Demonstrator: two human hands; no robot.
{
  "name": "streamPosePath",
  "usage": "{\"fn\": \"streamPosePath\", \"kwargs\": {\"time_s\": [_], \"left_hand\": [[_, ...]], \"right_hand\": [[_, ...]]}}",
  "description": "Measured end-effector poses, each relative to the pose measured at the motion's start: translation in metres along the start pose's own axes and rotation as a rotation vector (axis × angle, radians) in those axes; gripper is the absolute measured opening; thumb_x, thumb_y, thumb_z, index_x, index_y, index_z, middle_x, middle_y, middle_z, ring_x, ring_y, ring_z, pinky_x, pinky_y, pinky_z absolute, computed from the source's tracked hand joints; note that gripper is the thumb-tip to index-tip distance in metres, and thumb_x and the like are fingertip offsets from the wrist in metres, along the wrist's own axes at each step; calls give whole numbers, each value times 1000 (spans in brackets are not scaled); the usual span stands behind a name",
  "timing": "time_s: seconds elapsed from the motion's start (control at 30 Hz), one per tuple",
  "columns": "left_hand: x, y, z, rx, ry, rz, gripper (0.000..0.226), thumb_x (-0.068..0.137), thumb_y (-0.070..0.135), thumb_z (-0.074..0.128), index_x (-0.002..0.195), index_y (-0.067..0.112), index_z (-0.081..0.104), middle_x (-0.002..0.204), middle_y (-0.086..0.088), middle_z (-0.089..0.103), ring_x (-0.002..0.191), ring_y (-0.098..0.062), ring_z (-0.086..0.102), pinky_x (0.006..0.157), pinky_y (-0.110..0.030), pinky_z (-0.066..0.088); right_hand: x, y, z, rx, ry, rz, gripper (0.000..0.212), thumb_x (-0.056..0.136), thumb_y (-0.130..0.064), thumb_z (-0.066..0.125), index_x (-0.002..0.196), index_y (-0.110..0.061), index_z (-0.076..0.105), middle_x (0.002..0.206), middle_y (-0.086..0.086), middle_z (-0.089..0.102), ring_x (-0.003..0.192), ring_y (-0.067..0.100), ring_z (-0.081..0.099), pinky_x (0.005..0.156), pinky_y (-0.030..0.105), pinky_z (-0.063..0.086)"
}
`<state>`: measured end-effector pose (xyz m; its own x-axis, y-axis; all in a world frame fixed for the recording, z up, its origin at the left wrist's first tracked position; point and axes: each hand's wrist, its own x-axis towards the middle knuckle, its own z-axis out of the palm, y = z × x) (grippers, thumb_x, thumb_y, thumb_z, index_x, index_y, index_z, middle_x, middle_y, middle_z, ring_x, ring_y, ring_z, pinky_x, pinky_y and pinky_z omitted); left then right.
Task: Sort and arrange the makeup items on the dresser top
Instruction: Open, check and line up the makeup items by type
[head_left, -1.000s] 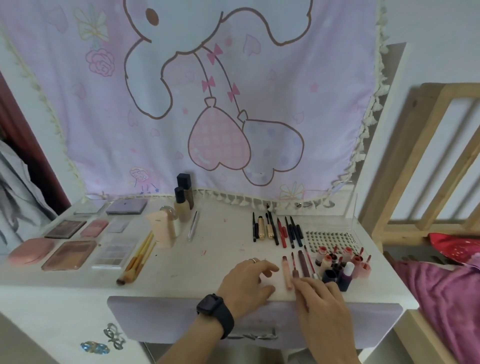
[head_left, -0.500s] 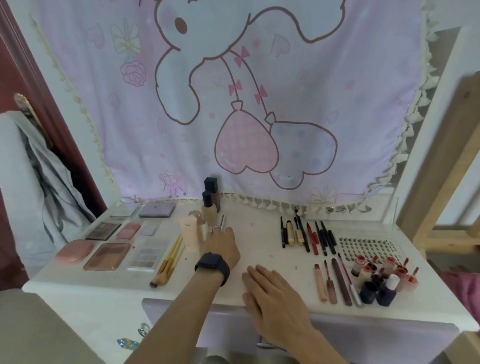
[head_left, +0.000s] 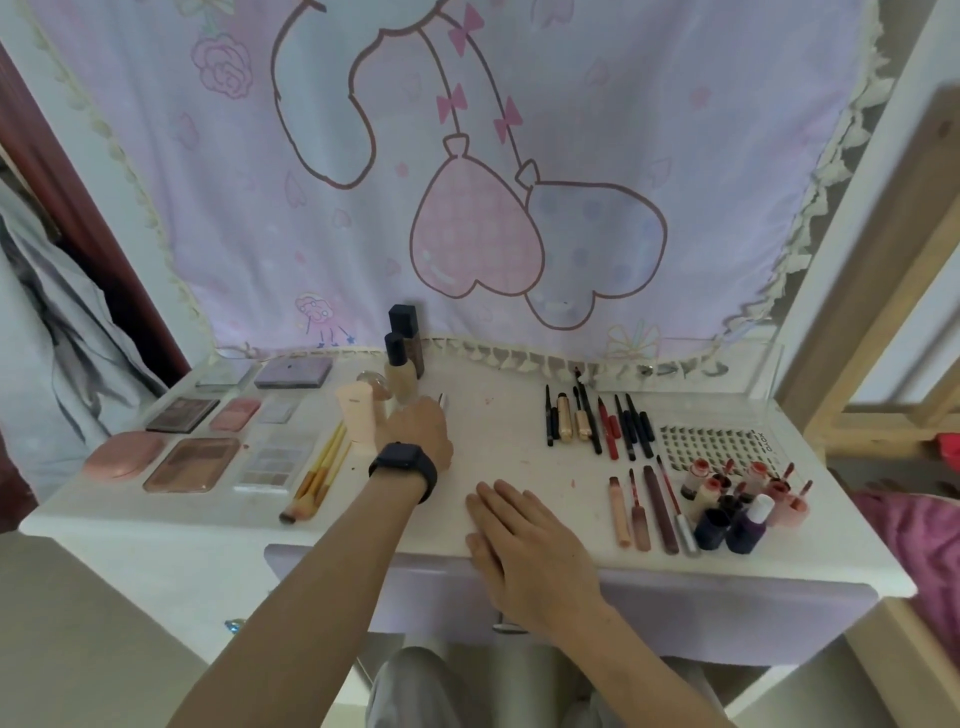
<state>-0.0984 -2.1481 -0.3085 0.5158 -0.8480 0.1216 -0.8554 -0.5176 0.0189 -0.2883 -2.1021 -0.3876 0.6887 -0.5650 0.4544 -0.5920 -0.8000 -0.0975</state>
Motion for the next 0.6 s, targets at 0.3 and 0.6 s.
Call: {"fn": "streamPosePath", "kwargs": {"time_s": [0.3,0.6], "left_hand": [[-20,-14,5,-260,-3,-2,22,102,33,44,101,20,61,99,-1,62,79,-18,57,63,-32,49],[-106,-42,25,-568,437,412,20,96,30,57,110,23,70,100,10,61,89,-11,49,67,-25,50]], "right_hand": [[2,3,-4,237,-89,111,57,105,-51,27,150,-23,47,155,-8,45,147,9,34,119,20,14],[25,4,-37,910,103,613,64,83,-88,30,87,-31,58,67,-19,60,55,1,51,53,16,42]]}}
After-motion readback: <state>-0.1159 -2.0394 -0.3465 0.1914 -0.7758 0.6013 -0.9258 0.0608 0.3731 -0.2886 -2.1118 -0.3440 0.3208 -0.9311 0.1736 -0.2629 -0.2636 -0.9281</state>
